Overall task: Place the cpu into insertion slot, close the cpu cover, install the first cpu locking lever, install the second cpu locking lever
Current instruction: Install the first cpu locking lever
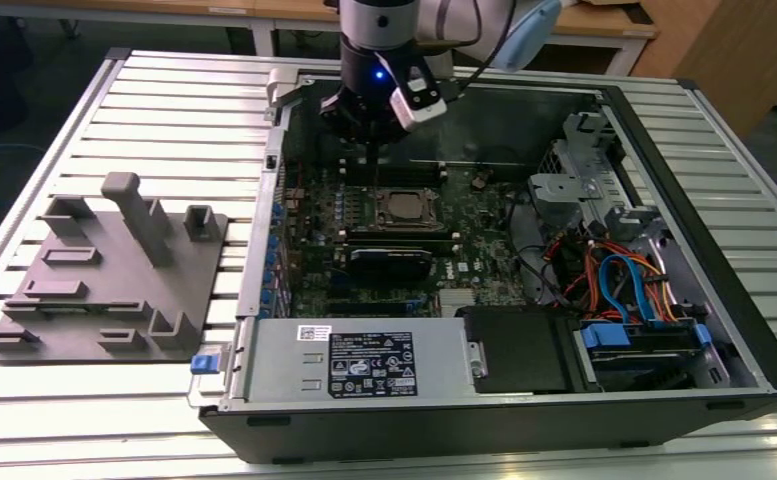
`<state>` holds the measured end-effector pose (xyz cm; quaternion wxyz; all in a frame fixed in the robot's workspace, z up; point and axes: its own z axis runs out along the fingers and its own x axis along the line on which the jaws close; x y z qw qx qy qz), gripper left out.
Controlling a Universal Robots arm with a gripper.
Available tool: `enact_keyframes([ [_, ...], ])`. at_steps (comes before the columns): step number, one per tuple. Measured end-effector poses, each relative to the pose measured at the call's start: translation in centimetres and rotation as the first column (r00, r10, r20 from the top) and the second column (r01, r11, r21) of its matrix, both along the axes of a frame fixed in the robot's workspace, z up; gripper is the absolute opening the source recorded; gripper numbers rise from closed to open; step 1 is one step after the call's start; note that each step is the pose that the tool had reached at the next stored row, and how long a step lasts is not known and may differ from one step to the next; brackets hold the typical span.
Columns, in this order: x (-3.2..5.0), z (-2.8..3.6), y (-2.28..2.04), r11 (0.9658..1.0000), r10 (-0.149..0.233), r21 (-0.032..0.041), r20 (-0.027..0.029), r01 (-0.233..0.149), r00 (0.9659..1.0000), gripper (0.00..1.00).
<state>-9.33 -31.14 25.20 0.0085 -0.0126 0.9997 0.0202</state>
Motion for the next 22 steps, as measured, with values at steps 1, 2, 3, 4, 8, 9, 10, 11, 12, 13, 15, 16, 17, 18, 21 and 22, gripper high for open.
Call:
enact_keyframes([
  [1, 0.2, 0.0, 0.0, 1.0, 0.0, 0.0001, 0.0, 0.0, 1.0, 0.11],
  [2, 0.36, 0.0, 0.0, 1.0, 0.0, 0.0001, 0.0, 0.0, 1.0, 0.11],
  [3, 0.48, 0.0, 0.0, 1.0, 0.0, 0.0001, 0.0, 0.0, 1.0, 0.11],
  [4, 0.55, 0.0, 0.0, 1.0, -0.001, 0.0, -0.0001, 0.001, 1.0, 0.11],
  [8, 0.67, 0.0, 0.0, 1.0, -0.001, 0.0001, 0.0, 0.001, 1.0, 0.11],
  [9, 0.67, 0.0, 0.0, 1.0, -0.001, 0.0, 0.0, 0.001, 1.0, 0.11],
  [10, 0.67, 0.0, 0.0, 1.0, -0.001, 0.0001, 0.0001, 0.001, 1.0, 0.11],
  [11, 0.67, 0.0, 0.0, 1.0, -0.001, 0.0001, 0.0, 0.001, 1.0, 0.11],
  [12, 0.67, 0.0, 0.0, 1.0, -0.001, 0.0001, 0.0, 0.001, 1.0, 0.11],
  [13, 0.68, 0.0, 0.0, 1.0, -0.001, 0.0, 0.0, 0.001, 1.0, 0.11],
  [15, 0.68, 0.0, 0.0, 1.0, -0.001, 0.0, 0.0, 0.001, 1.0, 0.11],
  [16, 0.68, 0.0, 0.0, 1.0, -0.001, 0.0, 0.0, 0.001, 1.0, 0.11],
  [17, 0.68, 0.0, 0.0, 1.0, -0.001, 0.0001, 0.0, 0.001, 1.0, 0.11],
  [18, 0.68, 0.0, 0.0, 1.0, -0.001, 0.0, 0.0, 0.001, 1.0, 0.11],
  [21, 0.8, -0.06, -0.12, 0.9999, -0.001, 0.0159, 0.0, 0.001, 1.0, 0.11],
  [22, 0.89, -0.12, -0.13, 0.9998, -0.002, 0.0181, 0.0002, 0.002, 1.0, 0.11],
])
